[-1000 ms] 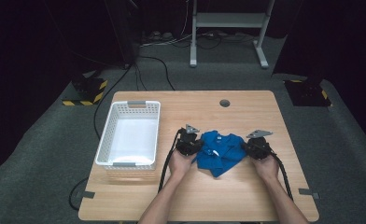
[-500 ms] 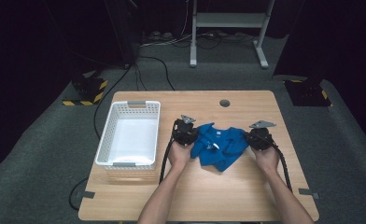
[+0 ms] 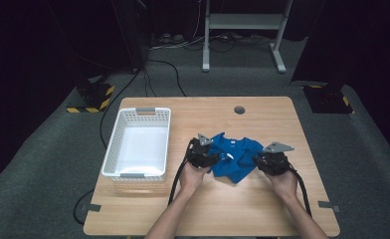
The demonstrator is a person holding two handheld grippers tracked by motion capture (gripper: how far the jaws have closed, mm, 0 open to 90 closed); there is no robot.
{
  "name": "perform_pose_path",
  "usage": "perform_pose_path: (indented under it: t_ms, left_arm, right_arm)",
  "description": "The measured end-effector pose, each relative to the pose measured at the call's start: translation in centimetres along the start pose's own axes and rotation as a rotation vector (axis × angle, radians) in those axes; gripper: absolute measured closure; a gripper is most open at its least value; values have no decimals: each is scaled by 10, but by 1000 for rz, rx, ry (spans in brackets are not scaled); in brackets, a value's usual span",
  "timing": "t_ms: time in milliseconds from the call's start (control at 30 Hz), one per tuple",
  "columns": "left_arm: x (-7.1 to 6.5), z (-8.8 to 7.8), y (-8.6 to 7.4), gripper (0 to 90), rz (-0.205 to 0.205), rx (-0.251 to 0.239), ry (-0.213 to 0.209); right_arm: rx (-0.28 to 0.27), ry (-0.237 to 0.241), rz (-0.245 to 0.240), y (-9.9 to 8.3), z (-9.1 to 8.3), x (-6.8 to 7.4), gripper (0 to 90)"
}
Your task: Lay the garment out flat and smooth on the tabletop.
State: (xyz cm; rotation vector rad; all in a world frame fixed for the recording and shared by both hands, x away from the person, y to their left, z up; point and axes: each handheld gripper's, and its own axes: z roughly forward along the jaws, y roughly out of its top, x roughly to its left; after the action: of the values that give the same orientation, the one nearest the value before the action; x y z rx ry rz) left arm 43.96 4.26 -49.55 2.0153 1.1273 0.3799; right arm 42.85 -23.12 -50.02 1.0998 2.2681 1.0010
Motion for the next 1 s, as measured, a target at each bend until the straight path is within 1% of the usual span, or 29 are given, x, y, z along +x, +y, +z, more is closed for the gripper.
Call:
perform_pose_path:
  t_ms: [67, 133, 200, 267, 300, 333, 467, 500, 533, 567, 600, 633, 667, 700, 733, 800, 867, 933, 1000]
  left_arm:
    - [-1, 6, -5, 535, -4, 20, 3]
    - [-1, 9, -7, 535, 3, 31, 5]
    - [-3, 13, -8, 537, 15, 42, 12]
    - [-4, 17, -9, 538, 16, 54, 18]
    - [-4, 19, -9, 540, 16, 56, 19]
    - [-4, 20, -9, 541, 14, 58, 20]
    - [-6, 26, -10, 562, 47, 80, 52]
    - [-6, 26, -10, 584, 54, 86, 59]
    - [-6, 27, -10, 604, 62, 95, 70]
    - [-6, 28, -10, 630, 66, 108, 75]
    - [-6, 29, -10, 681, 65, 113, 77]
    - [-5, 28, -9, 709, 67, 118, 77]
    - [-5, 28, -8, 743, 70, 125, 79]
    - [-5, 26, -7, 768, 71, 126, 80]
    - [-5, 25, -6, 790, 71, 125, 82]
    - [-6, 21, -5, 808, 71, 107, 92]
    - [-3, 13, -2, 811, 48, 77, 88]
    - [2, 5, 2, 811, 19, 50, 85]
    - [7, -3, 7, 811, 9, 37, 92]
  right_arm:
    - [8, 19, -11, -5, 3, 8, 687]
    - [18, 36, -20, -8, 7, 14, 695]
    - [23, 59, -36, -9, 10, 20, 701]
    - [17, 74, -59, -8, 12, 27, 703]
    - [16, 84, -62, -7, 14, 30, 703]
    - [17, 89, -62, -7, 15, 32, 703]
    - [48, 104, -64, -9, 27, 36, 701]
    - [59, 107, -67, -11, 31, 37, 704]
    - [50, 109, -67, -11, 32, 37, 710]
    - [50, 111, -66, -11, 32, 37, 732]
    - [51, 110, -74, -11, 32, 37, 787]
    - [52, 109, -82, -11, 32, 37, 829]
    - [56, 103, -96, -11, 32, 38, 870]
    - [62, 93, -115, -10, 31, 39, 888]
    - [68, 88, -129, -11, 30, 40, 895]
    - [81, 80, -157, -12, 26, 41, 900]
    - [82, 64, -177, -16, 22, 41, 900]
    - [86, 58, -177, -22, 14, 37, 900]
    - [89, 48, -171, -28, 7, 31, 900]
